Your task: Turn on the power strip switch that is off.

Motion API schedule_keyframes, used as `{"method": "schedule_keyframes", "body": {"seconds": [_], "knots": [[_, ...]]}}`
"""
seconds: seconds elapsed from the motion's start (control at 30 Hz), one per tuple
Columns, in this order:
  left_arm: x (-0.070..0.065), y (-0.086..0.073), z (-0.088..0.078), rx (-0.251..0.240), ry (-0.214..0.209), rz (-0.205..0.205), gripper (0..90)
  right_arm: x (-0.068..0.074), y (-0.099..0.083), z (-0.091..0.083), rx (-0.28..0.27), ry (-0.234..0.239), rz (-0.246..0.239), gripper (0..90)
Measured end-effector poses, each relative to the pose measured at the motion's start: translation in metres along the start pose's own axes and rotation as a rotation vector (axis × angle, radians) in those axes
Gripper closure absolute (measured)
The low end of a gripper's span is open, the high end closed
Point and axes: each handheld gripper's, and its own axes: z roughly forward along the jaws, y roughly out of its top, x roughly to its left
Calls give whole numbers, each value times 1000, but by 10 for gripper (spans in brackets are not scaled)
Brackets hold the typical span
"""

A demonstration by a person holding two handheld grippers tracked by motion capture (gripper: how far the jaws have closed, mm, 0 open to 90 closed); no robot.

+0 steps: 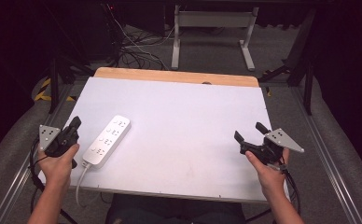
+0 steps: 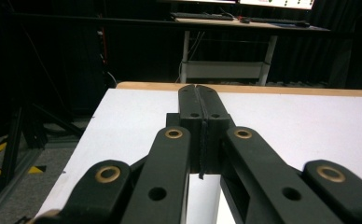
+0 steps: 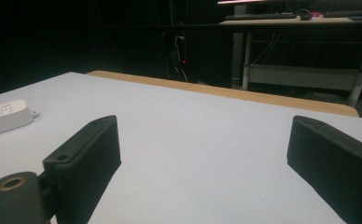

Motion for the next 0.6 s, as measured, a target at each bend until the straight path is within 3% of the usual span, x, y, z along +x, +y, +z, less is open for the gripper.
{"method": "schedule_keyframes", "body": {"seconds": [0.3,0.37,0.47,0.6], "knots": [[1,-1,-1,11,9,26,881,-1,0,2,2,3,8,102],[1,0,-1,11,21,30,784,-1,0,2,2,2,5,102],[0,2,-1,25,44,12,483,-2,0,3,-2,4,10,102],[-2,4,-1,26,58,19,167,-2,1,2,-7,5,13,102]]}}
